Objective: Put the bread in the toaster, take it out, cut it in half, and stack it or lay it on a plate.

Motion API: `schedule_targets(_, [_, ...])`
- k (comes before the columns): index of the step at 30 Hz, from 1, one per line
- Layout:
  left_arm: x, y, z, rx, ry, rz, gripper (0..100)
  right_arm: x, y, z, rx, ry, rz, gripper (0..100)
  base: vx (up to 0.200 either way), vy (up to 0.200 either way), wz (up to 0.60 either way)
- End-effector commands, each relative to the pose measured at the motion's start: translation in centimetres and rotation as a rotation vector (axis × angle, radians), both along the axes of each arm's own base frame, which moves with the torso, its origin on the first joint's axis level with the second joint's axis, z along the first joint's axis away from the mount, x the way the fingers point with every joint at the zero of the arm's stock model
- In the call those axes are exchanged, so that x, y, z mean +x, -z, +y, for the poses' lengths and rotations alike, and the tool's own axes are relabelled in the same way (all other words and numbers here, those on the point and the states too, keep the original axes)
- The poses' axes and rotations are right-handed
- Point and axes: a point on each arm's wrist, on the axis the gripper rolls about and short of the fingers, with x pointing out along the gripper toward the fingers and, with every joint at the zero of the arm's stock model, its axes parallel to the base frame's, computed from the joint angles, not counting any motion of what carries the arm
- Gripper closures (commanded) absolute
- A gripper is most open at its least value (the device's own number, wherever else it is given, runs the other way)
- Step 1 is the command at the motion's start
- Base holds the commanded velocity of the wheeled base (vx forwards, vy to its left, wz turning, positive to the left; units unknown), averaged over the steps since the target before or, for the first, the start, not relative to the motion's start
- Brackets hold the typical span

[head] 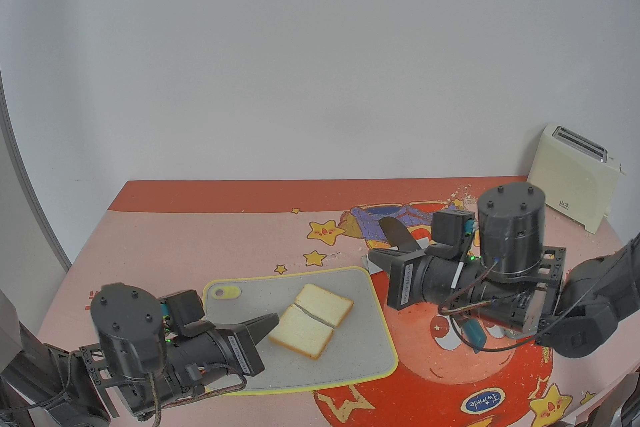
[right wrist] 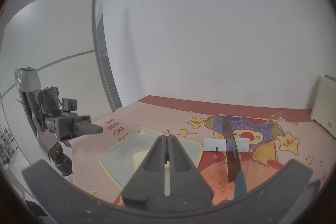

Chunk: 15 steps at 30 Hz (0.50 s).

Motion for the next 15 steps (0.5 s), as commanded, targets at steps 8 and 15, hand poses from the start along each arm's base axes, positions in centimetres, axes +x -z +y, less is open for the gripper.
schedule_targets(8, [0.8, 0.1, -1.0, -0.005, -0.031, 0.125, 100, 1.1, 4.0, 1.7, -0.071, 0.009, 0.077, 100, 0.0, 0.0, 0.0])
schedule_targets(15, [0.6, 0.6, -0.8, 0.02, -0.038, 0.167, 100, 2.0, 6.1, 2.1, -0.094, 0.019, 0.102, 100, 0.0, 0.0, 0.0])
